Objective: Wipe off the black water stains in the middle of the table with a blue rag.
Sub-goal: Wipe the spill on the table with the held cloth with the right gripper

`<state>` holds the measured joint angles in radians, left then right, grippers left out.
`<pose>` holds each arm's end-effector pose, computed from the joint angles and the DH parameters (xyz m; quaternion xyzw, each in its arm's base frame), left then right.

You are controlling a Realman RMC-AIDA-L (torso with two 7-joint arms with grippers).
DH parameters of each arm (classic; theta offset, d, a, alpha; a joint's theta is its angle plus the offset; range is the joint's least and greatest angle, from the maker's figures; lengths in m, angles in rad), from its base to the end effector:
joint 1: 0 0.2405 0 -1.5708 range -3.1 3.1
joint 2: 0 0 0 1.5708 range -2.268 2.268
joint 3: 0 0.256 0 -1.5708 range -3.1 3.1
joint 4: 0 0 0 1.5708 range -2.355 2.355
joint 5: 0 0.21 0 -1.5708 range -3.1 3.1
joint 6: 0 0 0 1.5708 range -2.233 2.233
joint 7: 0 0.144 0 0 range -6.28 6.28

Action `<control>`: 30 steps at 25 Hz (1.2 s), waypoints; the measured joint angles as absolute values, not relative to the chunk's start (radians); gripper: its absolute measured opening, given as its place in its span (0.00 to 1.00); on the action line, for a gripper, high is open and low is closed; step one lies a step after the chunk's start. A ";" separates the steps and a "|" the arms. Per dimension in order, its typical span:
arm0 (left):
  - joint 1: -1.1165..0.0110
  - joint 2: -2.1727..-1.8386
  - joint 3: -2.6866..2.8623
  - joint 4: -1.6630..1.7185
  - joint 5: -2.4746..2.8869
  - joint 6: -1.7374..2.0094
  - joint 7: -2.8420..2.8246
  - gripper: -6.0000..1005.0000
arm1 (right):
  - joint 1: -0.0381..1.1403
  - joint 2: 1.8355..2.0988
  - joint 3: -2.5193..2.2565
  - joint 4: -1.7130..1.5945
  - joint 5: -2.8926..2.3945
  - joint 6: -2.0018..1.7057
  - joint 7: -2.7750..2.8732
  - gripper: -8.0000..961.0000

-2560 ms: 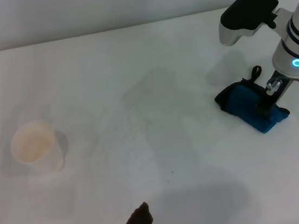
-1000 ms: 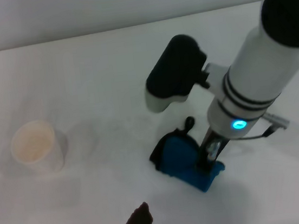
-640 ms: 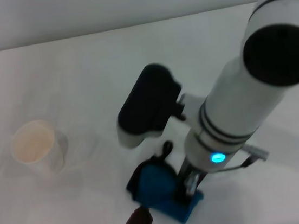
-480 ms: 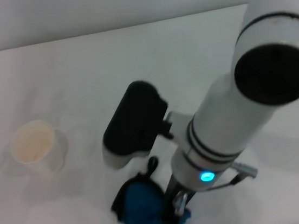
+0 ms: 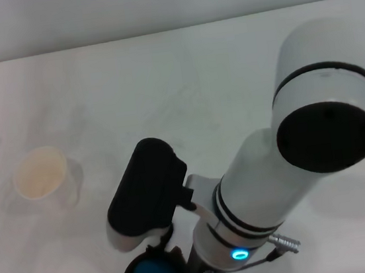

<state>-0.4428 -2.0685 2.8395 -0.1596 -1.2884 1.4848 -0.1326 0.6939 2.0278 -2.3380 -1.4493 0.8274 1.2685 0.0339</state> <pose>-0.3417 0.3090 0.0430 -0.7152 -0.0589 -0.2674 0.6431 0.1149 0.2287 -0.1414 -0.9383 0.2525 -0.2337 0.0355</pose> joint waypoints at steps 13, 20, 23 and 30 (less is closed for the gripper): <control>-0.420 -2.070 2.840 -0.161 -1.293 1.485 -0.132 0.87 | 0.732 2.028 -2.282 -1.302 0.681 1.221 0.035 0.11; -0.413 -2.071 2.837 -0.161 -1.295 1.485 -0.132 0.87 | 0.740 2.027 -2.269 -1.272 0.647 1.228 0.030 0.10; -0.414 -2.072 2.839 -0.161 -1.295 1.485 -0.132 0.87 | 0.750 2.025 -2.309 -1.287 0.689 1.228 0.024 0.10; -0.423 -2.072 2.840 -0.158 -1.294 1.485 -0.132 0.87 | 0.810 2.028 -2.422 -1.334 0.817 1.223 0.040 0.09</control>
<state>-0.4231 -2.0722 2.8405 -0.1581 -1.2943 1.4850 -0.1318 0.8098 2.0281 -2.4219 -1.3340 0.8172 1.2228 0.0405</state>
